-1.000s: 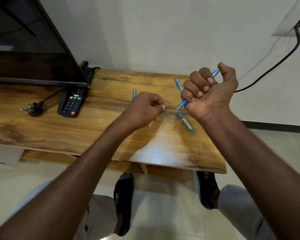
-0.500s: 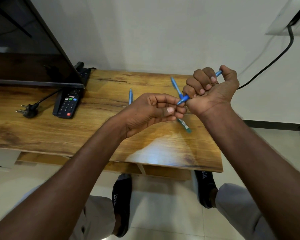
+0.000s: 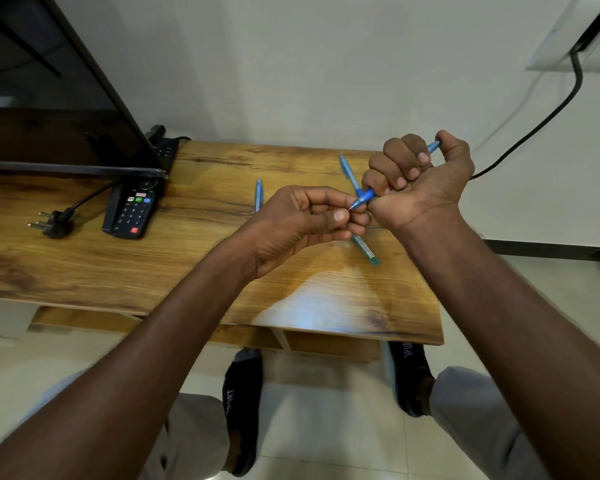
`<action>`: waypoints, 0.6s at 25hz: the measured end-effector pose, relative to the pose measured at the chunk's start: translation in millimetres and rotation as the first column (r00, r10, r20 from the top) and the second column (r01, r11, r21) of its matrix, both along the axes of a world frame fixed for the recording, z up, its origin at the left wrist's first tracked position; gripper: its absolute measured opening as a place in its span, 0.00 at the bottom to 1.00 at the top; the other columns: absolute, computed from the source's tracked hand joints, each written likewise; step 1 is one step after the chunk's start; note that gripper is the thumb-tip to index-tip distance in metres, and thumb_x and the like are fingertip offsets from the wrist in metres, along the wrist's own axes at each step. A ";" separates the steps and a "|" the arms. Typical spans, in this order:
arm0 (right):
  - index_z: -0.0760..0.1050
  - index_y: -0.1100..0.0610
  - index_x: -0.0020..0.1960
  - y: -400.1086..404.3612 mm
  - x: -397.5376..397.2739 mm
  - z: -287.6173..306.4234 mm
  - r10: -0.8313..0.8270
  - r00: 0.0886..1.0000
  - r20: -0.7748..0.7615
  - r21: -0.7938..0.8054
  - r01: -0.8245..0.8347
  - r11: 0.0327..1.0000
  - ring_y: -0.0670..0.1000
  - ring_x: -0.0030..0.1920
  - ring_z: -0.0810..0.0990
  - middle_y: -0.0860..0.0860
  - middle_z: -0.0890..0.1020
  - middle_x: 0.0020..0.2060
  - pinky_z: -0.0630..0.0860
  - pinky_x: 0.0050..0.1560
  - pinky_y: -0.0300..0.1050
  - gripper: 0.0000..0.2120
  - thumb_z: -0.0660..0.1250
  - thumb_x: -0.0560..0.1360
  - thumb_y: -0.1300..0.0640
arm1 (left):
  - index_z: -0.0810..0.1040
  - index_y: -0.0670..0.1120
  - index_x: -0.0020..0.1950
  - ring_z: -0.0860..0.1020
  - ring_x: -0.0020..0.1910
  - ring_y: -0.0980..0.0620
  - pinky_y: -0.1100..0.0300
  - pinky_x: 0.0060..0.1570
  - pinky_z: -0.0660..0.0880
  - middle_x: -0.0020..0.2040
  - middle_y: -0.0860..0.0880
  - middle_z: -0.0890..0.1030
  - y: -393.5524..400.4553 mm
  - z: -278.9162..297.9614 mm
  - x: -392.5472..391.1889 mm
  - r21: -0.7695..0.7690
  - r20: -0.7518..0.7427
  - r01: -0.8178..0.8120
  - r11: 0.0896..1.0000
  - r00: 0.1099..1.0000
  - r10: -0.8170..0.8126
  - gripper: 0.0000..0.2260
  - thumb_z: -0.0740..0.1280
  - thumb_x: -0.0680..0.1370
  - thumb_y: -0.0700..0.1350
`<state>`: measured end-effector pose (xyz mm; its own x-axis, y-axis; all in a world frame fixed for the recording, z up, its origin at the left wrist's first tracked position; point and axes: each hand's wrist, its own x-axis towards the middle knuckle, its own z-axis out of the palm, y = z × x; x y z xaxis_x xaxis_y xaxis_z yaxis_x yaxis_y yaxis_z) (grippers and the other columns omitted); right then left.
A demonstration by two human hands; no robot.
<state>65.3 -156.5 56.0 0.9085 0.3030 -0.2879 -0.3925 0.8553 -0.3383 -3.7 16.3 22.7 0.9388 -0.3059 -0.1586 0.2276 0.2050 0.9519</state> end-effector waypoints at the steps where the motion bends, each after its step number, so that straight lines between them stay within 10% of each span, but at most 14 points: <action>1: 0.60 0.52 0.28 -0.1 0.0 -0.3 0.002 1.000 0.002 0.000 -0.002 1.000 0.48 0.23 0.54 0.47 0.58 0.22 0.51 0.28 0.41 0.24 0.53 0.80 0.43 | 0.81 0.35 0.64 0.85 0.58 0.42 0.55 0.58 0.82 0.59 0.35 0.85 -0.1 -0.3 0.1 -0.001 0.000 -0.003 1.000 1.000 0.003 0.12 0.68 0.81 0.33; 15: 0.61 0.53 0.29 -0.9 0.0 -1.0 0.017 1.000 0.004 -0.003 -0.017 1.000 0.47 0.23 0.55 0.46 0.59 0.23 0.51 0.28 0.41 0.25 0.55 0.80 0.41 | 0.80 0.36 0.64 0.85 0.59 0.42 0.54 0.60 0.82 0.60 0.35 0.85 0.7 3.5 -1.0 -0.001 -0.024 0.029 1.000 0.999 -0.029 0.12 0.66 0.82 0.31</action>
<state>65.3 -157.4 55.0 0.9042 0.3174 -0.2857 -0.4057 0.8474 -0.3424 -4.7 17.0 26.2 0.9253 -0.3330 -0.1813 0.2567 0.1983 0.9459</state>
